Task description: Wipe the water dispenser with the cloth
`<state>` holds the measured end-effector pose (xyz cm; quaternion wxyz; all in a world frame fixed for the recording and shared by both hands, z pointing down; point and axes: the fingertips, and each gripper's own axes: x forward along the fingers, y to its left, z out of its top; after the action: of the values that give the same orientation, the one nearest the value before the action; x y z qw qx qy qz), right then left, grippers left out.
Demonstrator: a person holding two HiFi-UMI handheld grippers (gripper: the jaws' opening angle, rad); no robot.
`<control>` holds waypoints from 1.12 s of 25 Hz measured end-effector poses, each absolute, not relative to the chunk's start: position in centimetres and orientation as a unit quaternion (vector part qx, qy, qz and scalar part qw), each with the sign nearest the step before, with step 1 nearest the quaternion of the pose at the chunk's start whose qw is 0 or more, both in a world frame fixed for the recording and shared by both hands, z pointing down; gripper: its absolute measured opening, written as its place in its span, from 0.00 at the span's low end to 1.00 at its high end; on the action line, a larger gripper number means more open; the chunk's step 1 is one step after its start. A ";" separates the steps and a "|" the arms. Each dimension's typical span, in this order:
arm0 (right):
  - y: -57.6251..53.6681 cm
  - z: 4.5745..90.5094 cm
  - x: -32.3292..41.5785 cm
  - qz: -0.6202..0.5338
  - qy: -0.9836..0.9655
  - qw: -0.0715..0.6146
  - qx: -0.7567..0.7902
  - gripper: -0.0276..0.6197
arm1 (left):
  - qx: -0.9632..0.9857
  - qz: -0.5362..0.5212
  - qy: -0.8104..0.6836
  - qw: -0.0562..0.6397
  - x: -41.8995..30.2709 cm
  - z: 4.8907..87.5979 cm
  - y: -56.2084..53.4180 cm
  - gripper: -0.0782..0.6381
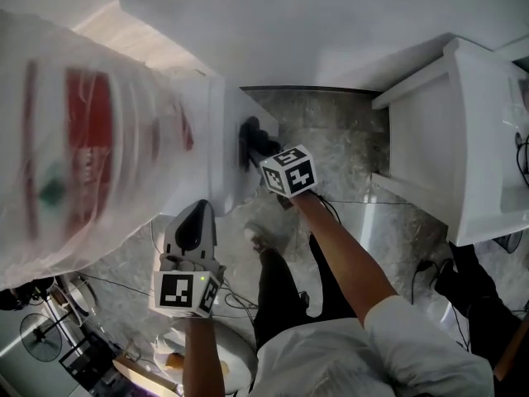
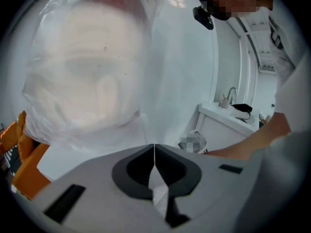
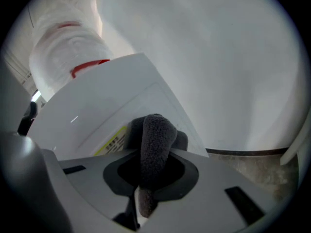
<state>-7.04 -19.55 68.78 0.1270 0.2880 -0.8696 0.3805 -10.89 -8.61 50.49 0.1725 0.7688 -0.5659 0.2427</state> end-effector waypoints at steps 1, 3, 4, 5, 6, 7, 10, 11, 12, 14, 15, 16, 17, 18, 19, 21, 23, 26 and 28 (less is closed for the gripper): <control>-18.2 69.3 -7.1 0.384 -0.868 0.133 0.284 0.13 | 0.767 0.245 -0.567 0.173 -11.0 50.6 -8.7 0.13; -15.4 70.3 -7.5 0.389 -0.867 0.151 0.271 0.13 | 0.766 0.252 -0.566 0.171 -11.3 51.0 -8.8 0.13; -13.9 70.8 -7.6 0.391 -0.867 0.161 0.264 0.13 | 0.765 0.255 -0.566 0.169 -11.3 51.1 -8.9 0.13; -12.4 71.2 -7.8 0.394 -0.866 0.169 0.258 0.13 | 0.765 0.256 -0.567 0.168 -11.3 51.2 -9.0 0.13; -11.1 71.5 -7.9 0.399 -0.864 0.173 0.252 0.13 | 0.764 0.257 -0.567 0.168 -11.3 51.3 -9.1 0.13; -9.8 71.8 -8.0 0.406 -0.862 0.175 0.247 0.13 | 0.763 0.257 -0.568 0.172 -11.3 51.5 -9.2 0.13; -7.2 73.1 -8.1 0.414 -0.860 0.194 0.227 0.13 | 0.759 0.255 -0.571 0.181 -11.2 52.0 -9.0 0.13; -6.8 73.8 -8.1 0.411 -0.859 0.207 0.222 0.13 | 0.759 0.255 -0.570 0.182 -11.1 52.2 -8.8 0.13; -6.6 74.6 -8.0 0.408 -0.858 0.221 0.220 0.13 | 0.759 0.257 -0.570 0.182 -11.1 52.3 -8.6 0.13; -7.2 75.9 -7.9 0.402 -0.855 0.239 0.226 0.13 | 0.759 0.260 -0.568 0.183 -11.1 52.6 -8.2 0.13; -7.9 76.3 -7.8 0.401 -0.852 0.244 0.232 0.13 | 0.759 0.260 -0.568 0.182 -11.1 52.6 -8.0 0.13; -8.7 76.7 -7.8 0.402 -0.849 0.246 0.240 0.13 | 0.760 0.259 -0.568 0.181 -11.2 52.6 -7.8 0.13; -9.7 77.1 -7.9 0.405 -0.845 0.248 0.246 0.13 | 0.761 0.259 -0.568 0.178 -11.3 52.6 -7.8 0.13; -10.7 77.5 -8.1 0.407 -0.842 0.251 0.250 0.13 | 0.761 0.259 -0.568 0.176 -11.4 52.6 -7.7 0.13; -11.6 77.9 -8.3 0.409 -0.840 0.254 0.252 0.13 | 0.761 0.259 -0.569 0.175 -11.4 52.6 -7.7 0.13; -13.5 78.8 -8.3 0.413 -0.834 0.256 0.259 0.13 | 0.762 0.254 -0.569 0.174 -11.2 52.6 -7.8 0.13; -15.6 79.6 -7.7 0.417 -0.825 0.261 0.278 0.13 | 0.766 0.246 -0.567 0.177 -10.8 52.5 -7.9 0.13; -18.8 79.8 -7.2 0.423 -0.817 0.255 0.298 0.13 | 0.773 0.243 -0.559 0.177 -10.4 52.7 -8.2 0.13; -20.6 79.5 -7.2 0.432 -0.814 0.241 0.304 0.13 | 0.773 0.251 -0.557 0.172 -10.3 52.8 -8.2 0.13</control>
<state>-7.24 -20.59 79.51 0.2406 0.3041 -0.8142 0.4320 -10.31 -8.17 52.82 0.1720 0.7731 -0.5566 0.2507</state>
